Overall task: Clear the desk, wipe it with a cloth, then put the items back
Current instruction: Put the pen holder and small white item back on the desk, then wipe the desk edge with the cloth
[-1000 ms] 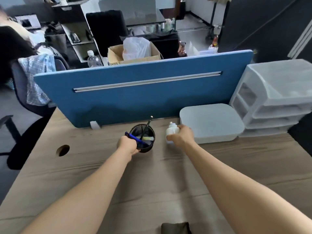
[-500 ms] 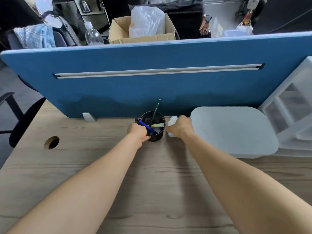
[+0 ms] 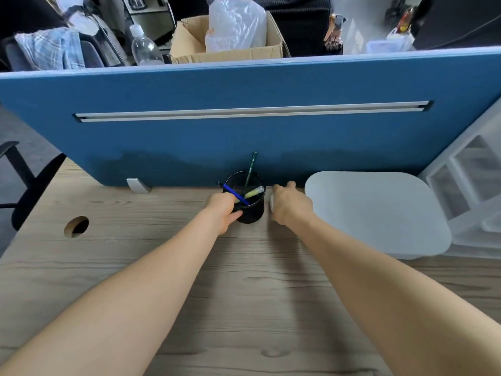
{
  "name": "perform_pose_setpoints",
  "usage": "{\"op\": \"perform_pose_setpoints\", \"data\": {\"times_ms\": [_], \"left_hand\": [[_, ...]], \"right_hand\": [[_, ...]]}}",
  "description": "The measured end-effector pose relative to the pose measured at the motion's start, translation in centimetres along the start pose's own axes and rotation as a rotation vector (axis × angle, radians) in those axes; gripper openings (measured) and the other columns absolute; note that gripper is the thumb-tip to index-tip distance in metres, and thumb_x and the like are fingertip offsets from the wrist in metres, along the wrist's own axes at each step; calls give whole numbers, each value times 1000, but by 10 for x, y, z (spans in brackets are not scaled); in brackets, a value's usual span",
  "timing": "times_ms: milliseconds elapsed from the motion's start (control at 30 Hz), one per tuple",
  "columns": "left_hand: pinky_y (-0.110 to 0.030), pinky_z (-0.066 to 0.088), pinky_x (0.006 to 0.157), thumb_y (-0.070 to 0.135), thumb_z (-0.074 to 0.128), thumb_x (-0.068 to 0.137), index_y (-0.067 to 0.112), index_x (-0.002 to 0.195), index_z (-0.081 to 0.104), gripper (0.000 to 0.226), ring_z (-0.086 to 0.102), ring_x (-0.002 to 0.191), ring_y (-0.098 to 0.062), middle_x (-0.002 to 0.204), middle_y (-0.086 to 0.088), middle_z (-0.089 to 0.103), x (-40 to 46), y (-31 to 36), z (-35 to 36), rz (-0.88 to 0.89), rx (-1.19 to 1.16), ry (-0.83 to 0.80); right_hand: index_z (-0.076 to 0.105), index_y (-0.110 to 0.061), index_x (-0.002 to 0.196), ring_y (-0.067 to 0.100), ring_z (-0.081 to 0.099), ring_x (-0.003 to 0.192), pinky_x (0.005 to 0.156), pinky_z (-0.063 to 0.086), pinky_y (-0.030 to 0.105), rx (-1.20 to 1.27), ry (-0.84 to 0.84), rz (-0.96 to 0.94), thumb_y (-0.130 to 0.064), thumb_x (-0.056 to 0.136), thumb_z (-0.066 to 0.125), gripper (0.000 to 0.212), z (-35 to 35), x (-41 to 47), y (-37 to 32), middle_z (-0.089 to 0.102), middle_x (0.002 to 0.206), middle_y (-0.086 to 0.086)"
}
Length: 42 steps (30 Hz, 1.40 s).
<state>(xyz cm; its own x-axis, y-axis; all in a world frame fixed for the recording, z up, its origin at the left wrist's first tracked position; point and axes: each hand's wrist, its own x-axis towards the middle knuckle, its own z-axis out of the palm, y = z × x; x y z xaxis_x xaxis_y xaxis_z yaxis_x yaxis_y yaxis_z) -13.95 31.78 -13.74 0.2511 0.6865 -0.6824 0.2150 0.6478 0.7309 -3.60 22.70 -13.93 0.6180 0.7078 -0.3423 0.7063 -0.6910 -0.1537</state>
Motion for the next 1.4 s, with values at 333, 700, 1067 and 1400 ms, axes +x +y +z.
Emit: {"op": "perform_pose_setpoints", "data": {"times_ms": [333,700,1067,1400], "left_hand": [[-36,48,85,0,44,95,4,124,50,30,52,116,-28,126,-14,52,-6,-3,7,-2,44,-43],[-30,39,99,17,53,93,9,131,50,39,48,121,-27,133,-9,52,-62,-34,-35,329,584,94],[-27,38,96,16,59,88,12,126,55,39,51,120,-24,130,-9,56,-166,-153,-137,505,922,44],[-27,40,95,20,61,88,17,127,55,40,52,118,-23,134,-6,51,-236,-258,-225,437,996,4]], "right_hand": [[43,-5,128,32,56,110,76,45,33,-129,88,-53,-11,91,53,39,-2,-4,2,48,126,16],[47,-8,125,29,46,115,67,36,32,16,208,-66,-3,89,49,36,-9,-76,0,47,124,11],[49,-10,130,29,41,120,80,44,38,131,128,-64,-8,91,52,39,74,-246,-18,46,128,10],[51,-12,128,32,40,121,87,45,42,191,-31,-73,-25,90,61,42,161,-378,-39,46,127,11]]}}
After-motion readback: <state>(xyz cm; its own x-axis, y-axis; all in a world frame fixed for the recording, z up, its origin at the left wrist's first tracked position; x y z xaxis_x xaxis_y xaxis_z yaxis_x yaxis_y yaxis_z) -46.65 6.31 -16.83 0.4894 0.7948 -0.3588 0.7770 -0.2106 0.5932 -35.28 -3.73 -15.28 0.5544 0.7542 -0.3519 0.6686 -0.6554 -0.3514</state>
